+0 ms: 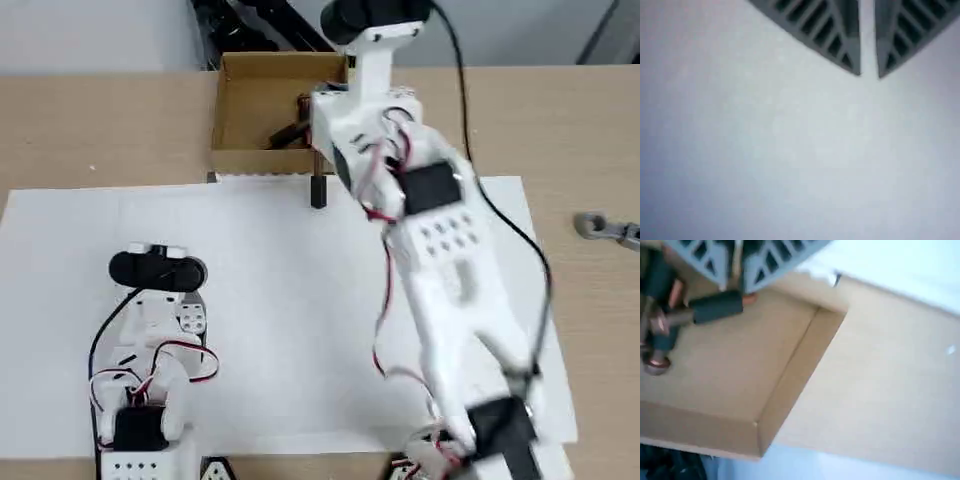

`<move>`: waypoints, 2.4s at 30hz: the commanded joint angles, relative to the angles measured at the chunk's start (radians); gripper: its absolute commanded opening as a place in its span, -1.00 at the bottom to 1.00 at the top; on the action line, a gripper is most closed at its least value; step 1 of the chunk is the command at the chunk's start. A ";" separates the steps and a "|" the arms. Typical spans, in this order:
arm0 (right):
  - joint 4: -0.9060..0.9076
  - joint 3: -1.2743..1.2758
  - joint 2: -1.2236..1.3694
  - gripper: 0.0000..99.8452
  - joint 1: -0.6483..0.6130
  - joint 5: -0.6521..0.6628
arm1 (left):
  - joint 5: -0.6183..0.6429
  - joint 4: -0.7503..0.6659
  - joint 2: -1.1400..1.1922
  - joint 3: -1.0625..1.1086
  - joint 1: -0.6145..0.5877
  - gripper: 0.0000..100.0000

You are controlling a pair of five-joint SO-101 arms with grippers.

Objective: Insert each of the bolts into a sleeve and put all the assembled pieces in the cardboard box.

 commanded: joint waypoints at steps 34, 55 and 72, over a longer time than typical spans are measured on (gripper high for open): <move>0.168 1.600 -1.563 -0.99 0.305 0.092 | -0.008 0.000 -0.012 -0.004 0.000 -0.99; 0.157 1.745 -1.561 -0.98 0.306 0.089 | -0.008 0.000 -0.012 -0.004 0.000 -0.99; 0.157 1.745 -1.561 -0.98 0.306 0.089 | -0.008 0.000 -0.012 -0.004 0.000 -0.99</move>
